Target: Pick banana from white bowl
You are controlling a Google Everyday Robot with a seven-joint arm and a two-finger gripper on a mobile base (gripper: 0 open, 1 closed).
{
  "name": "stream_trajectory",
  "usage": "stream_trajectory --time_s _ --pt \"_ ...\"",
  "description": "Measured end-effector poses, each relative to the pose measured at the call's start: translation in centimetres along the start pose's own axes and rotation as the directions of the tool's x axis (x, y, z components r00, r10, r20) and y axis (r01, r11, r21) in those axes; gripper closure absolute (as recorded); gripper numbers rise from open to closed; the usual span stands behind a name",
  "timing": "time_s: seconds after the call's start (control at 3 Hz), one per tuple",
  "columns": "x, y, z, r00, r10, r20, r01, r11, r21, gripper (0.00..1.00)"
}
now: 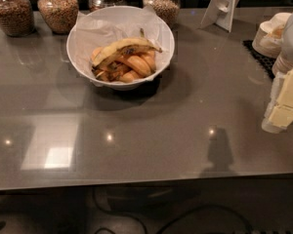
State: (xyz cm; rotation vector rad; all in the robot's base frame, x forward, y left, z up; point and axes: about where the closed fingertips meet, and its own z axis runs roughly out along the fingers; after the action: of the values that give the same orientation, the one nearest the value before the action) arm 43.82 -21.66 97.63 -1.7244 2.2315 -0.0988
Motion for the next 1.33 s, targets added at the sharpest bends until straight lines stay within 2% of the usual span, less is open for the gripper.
stream_trajectory --time_s 0.33,0.67,1.0,1.33 --pt "0.0 0.0 0.0 1.0 0.0 0.0 0.0 1.0 0.0 0.0" --pt "-0.5 -0.5 0.0 1.0 -0.005 0.027 0.005 0.9997 0.023 0.0" --pt "-3.5 -2.3 0.9 0.99 -0.063 0.123 0.056 0.9964 0.064 0.0" --pt "-8.4 -4.6 1.5 0.96 -0.135 0.246 0.111 0.9881 0.106 0.0"
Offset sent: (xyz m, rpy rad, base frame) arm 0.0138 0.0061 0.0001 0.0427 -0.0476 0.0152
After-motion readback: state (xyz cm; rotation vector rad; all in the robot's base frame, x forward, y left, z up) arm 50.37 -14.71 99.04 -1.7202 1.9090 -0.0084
